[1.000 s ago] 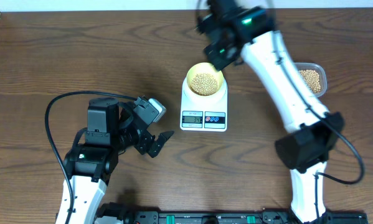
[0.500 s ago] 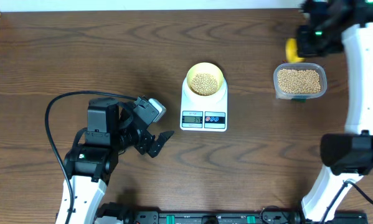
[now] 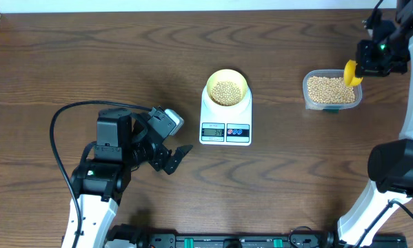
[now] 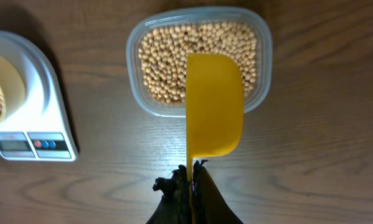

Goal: Scoop item into bowl and weigh 50g on scale
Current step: 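Carry the empty scoop right back over the soybean tub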

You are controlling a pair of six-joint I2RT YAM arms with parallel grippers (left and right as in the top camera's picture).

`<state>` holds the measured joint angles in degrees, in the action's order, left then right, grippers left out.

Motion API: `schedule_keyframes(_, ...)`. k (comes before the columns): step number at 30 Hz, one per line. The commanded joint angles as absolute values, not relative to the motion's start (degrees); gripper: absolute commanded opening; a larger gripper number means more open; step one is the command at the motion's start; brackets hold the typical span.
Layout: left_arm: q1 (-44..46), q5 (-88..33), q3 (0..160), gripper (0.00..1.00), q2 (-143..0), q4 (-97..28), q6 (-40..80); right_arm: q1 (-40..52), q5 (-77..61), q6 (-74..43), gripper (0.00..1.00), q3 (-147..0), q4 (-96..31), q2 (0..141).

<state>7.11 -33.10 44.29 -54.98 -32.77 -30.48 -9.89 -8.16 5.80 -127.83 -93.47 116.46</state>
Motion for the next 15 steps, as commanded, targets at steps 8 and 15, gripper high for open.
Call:
schedule_keyframes(8, 6.8, -33.9, 44.9, 0.99, -55.1, -32.7, -30.9, -9.0, -8.6, 8.3, 0.01, -119.8, -87.7, 117.1)
schedule_keyframes(15, 6.8, -33.9, 44.9, 0.99, -55.1, -32.7, -30.9, -8.5, -8.5, 5.9, 0.01, -115.5, -83.5, 117.1)
